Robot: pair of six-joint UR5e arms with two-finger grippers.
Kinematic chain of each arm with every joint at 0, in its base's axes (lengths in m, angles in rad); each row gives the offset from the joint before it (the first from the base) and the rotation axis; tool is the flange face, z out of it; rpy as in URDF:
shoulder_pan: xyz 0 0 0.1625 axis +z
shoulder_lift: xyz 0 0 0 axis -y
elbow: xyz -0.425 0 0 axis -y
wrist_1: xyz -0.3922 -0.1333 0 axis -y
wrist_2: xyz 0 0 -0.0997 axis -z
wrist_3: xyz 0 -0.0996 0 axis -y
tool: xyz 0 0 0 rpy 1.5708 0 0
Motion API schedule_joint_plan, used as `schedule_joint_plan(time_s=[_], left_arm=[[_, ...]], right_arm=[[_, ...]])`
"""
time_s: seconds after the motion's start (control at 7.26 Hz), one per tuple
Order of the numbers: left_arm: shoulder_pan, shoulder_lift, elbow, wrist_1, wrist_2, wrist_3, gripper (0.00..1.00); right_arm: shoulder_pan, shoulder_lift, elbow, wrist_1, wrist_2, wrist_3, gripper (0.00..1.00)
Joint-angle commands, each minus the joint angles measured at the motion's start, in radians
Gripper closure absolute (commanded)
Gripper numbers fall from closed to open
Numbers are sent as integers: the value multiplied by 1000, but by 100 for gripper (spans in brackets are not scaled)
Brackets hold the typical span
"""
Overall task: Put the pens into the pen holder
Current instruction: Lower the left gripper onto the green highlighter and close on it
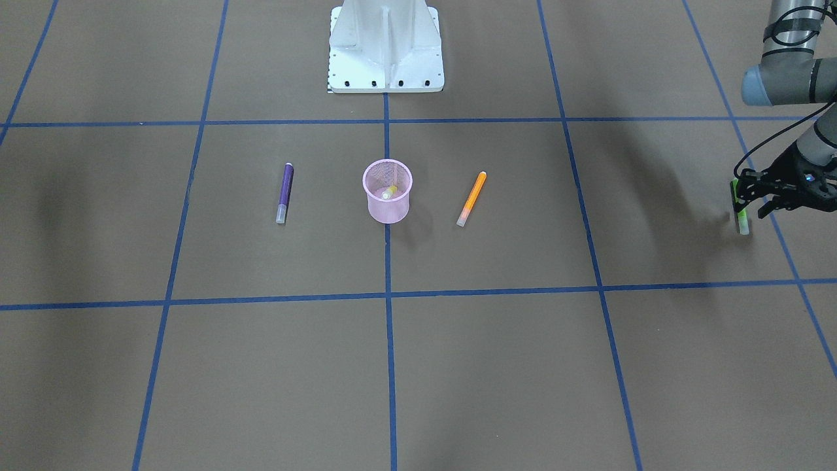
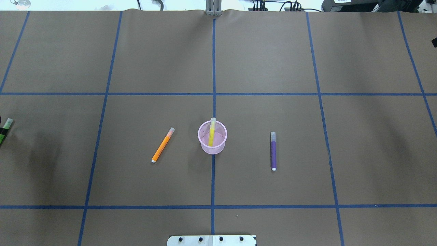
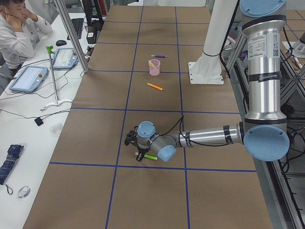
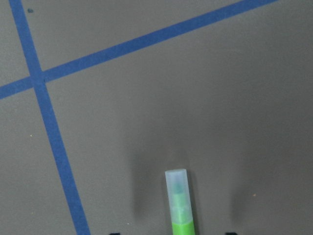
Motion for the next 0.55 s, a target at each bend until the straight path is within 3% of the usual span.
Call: schedule_joint_plan(time_s=[0.0, 0.41], left_arm=[[5, 0, 0, 0, 0, 3, 55], [20, -2, 2, 1, 3, 3, 55]], right_arm=[[0, -2, -1, 0, -6, 0, 0], [0, -6, -3, 2, -9, 0, 0]])
